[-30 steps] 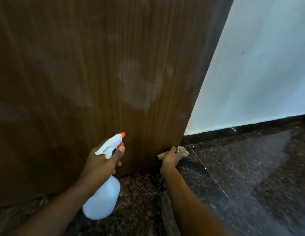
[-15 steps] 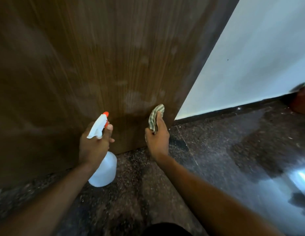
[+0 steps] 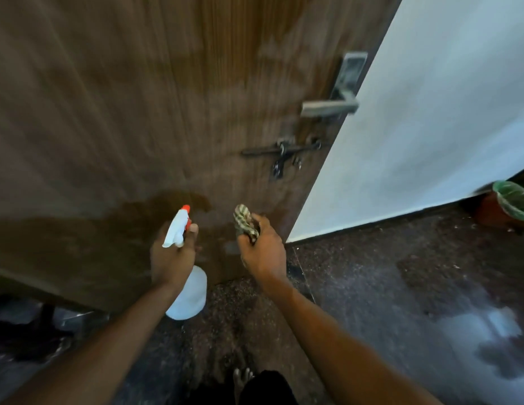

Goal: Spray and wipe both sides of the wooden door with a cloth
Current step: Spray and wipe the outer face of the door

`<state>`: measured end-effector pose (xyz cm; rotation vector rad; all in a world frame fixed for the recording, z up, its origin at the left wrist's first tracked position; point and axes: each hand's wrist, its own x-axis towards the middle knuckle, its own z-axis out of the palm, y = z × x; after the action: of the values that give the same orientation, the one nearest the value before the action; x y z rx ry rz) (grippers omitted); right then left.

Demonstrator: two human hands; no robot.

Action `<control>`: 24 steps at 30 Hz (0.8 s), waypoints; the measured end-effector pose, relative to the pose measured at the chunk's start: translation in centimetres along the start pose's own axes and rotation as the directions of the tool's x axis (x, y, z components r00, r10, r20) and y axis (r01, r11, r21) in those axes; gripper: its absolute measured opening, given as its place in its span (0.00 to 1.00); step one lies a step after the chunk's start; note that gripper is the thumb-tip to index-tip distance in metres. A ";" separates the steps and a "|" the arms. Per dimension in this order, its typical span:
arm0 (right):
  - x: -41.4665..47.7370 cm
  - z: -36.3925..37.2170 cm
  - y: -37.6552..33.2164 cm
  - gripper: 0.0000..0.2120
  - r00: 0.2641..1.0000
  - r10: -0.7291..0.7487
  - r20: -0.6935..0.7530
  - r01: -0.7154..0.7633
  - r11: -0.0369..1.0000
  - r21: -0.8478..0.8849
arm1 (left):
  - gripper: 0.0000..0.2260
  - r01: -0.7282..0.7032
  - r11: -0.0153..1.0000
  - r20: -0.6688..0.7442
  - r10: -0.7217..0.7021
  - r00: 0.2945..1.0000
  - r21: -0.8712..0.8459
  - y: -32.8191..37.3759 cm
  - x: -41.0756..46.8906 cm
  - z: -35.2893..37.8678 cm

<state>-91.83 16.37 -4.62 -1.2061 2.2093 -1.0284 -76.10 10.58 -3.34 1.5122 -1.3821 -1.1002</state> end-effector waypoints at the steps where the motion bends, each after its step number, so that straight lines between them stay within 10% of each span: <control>1: 0.2 -1.8 -1.4 0.20 0.999 -0.048 0.019 0.049 0.996 -0.074 | 0.20 -0.014 1.000 -0.007 0.014 1.000 0.017 2.1 -0.3 -0.3; 12: 5.5 -21.3 -11.3 0.18 0.969 -0.214 0.124 0.245 0.894 -0.375 | 0.26 -0.041 0.995 -0.006 0.040 0.999 -0.093 17.5 -2.1 -0.4; 19: 7.8 -24.3 -12.6 0.28 0.795 -0.549 -0.259 0.350 0.763 -0.543 | 0.19 0.007 0.982 -0.031 -0.013 0.999 -0.187 18.5 -4.6 0.2; 24: 11.6 -23.2 -12.5 0.24 0.813 -0.544 0.210 0.541 0.570 -0.618 | 0.20 0.009 0.976 -0.120 -0.036 0.992 -0.218 19.3 -8.5 1.3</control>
<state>-106.59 11.63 19.66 -2.3173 2.3200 -0.3842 -83.48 17.28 15.26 1.4145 -1.1243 -1.1142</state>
